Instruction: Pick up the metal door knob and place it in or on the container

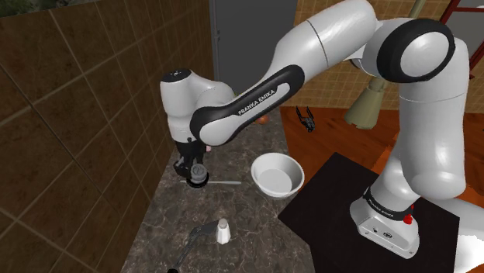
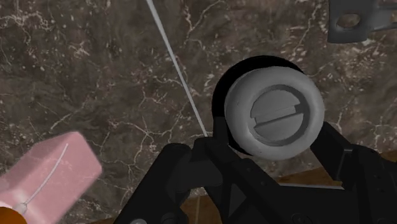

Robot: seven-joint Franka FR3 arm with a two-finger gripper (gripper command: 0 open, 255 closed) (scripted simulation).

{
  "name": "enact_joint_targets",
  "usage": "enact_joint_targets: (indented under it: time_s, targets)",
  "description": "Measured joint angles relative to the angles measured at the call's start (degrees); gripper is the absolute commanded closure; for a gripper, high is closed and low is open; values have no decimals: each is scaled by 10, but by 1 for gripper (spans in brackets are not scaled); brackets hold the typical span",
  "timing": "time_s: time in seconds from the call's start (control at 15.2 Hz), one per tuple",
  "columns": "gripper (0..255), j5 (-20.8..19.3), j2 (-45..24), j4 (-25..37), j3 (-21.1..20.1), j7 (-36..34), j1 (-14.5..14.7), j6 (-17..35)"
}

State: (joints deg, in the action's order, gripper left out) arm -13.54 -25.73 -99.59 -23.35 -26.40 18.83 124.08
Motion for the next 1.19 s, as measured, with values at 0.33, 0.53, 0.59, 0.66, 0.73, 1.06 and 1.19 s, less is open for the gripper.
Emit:
enact_joint_targets:
  time_s: [0.33,0.53,0.59,0.66,0.73,1.06,1.19]
  targets:
    - [255,37,98,-139,-8,41,-48,50]
    - [255,66,158,-216,-9,78,-76,75]
    - [255,76,179,-243,-8,91,-84,83]
    - [255,85,195,-266,-7,103,-90,91]
    - [255,97,217,-290,-5,119,-96,96]
    - [255,150,312,-395,18,202,-120,115]
    - [255,167,348,-433,29,230,-124,119]
